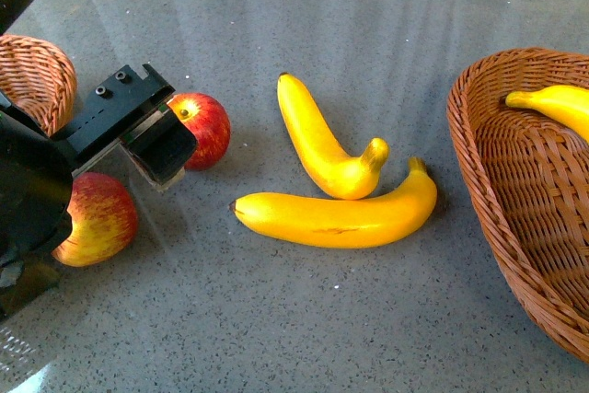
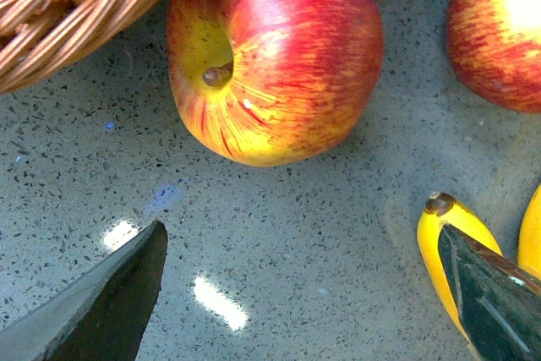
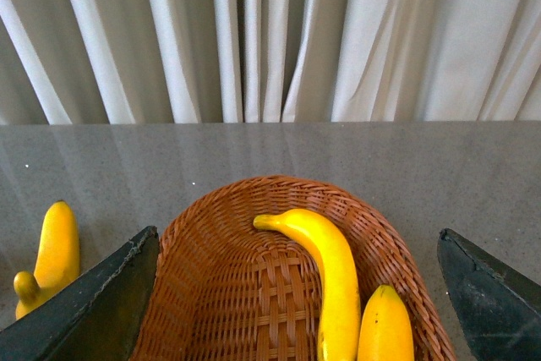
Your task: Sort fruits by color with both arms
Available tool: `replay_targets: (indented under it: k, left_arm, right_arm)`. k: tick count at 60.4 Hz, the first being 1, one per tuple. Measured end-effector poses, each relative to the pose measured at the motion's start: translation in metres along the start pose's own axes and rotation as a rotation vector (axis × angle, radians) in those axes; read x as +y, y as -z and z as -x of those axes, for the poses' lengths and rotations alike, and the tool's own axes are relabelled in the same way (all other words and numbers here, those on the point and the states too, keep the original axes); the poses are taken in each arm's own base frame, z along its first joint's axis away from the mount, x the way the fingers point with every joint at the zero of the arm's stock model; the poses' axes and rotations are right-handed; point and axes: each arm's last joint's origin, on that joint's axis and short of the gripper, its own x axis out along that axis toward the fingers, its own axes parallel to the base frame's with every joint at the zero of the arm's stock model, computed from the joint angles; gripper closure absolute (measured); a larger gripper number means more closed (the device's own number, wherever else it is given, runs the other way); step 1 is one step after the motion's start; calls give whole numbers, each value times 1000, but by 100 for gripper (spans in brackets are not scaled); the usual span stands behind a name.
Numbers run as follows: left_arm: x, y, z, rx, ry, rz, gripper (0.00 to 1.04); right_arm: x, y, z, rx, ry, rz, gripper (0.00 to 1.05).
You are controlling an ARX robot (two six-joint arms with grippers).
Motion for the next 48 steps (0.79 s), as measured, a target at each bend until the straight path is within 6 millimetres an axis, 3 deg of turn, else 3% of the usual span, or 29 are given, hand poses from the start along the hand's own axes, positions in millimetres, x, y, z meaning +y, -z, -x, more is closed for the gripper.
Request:
replay_targets:
  k: [25, 48]
  left_arm:
    - [-6, -28, -17, -5, -16, 126, 9]
    - [-4, -30, -33, 0, -57, 131, 9]
  right_arm:
    - [0, 0, 0, 0, 0, 0, 9]
    - [0, 0, 0, 0, 0, 0, 9]
